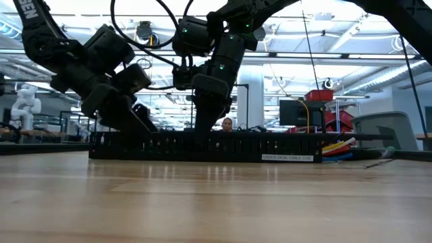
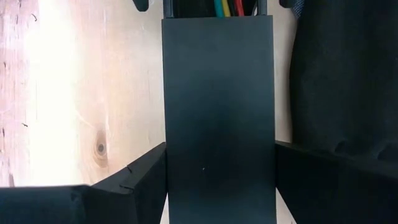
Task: Ziptie cables
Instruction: Close the cable duct
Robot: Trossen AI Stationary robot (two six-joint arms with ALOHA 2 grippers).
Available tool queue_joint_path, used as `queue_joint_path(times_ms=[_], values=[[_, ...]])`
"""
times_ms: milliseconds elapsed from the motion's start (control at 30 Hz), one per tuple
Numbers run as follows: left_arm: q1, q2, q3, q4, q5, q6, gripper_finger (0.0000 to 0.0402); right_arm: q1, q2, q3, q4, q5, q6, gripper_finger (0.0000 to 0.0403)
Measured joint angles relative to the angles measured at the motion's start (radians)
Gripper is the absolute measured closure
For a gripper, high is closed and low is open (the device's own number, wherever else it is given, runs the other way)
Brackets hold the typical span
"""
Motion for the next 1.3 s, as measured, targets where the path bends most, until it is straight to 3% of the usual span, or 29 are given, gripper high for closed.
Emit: queue_joint_path(times_ms=[333,700,1300], values=[[0.0,0.0,0.0,-0.017,0.013,-0.001,0.0064,0.0,0.0,0.0,0.0,0.0,0.0,0.016],[0.001,0.0,0.0,-0.017,0.03,-0.027,0.0126,0.0,0.0,0.0,0.0,0.0,0.0,0.016],[0.0,0.0,0.0,-0.001,0.027,-0.018,0.0128,0.0,0.0,0.0,0.001,0.0,0.0,0.016]])
